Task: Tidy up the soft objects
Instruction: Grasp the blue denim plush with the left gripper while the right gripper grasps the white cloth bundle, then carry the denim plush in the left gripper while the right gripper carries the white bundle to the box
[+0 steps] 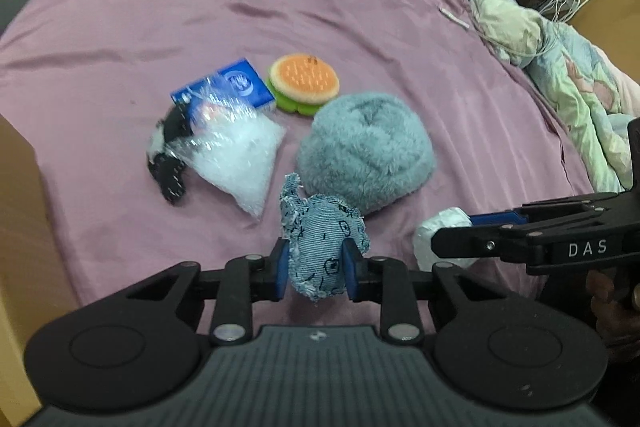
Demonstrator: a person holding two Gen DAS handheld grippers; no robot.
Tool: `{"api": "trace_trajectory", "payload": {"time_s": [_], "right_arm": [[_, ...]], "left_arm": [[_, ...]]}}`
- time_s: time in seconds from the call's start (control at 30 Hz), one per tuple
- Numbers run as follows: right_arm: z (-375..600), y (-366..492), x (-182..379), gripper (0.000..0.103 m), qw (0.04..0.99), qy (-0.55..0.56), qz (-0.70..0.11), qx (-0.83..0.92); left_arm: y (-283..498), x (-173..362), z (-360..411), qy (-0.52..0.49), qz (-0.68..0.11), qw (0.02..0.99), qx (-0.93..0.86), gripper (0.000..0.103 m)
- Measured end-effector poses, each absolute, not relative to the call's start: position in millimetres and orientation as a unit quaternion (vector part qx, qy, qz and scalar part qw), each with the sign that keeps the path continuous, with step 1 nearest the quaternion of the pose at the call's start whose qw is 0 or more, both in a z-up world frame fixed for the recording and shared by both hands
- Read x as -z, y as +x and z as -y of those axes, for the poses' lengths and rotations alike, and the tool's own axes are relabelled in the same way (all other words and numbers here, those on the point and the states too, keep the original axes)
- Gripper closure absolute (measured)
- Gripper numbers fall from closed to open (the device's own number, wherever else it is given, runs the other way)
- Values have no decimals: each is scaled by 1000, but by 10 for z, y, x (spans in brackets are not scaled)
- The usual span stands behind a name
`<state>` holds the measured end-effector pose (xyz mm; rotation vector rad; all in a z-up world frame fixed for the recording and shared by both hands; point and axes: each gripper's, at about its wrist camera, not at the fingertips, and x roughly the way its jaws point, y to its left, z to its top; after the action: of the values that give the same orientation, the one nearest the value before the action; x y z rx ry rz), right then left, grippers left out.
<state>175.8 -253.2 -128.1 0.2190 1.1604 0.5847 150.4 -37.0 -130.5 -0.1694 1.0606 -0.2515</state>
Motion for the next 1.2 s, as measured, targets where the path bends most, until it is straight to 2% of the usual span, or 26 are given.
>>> {"api": "trace_trajectory", "payload": {"time_s": [0.4, 1.2], "right_arm": [[2448, 1571, 977, 60, 815, 81, -507, -268], [1801, 1314, 505, 60, 849, 31, -425, -314]], "left_arm": [[1210, 932, 237, -66, -437, 893, 88, 77], [579, 531, -581, -122, -354, 927, 24, 77]]}}
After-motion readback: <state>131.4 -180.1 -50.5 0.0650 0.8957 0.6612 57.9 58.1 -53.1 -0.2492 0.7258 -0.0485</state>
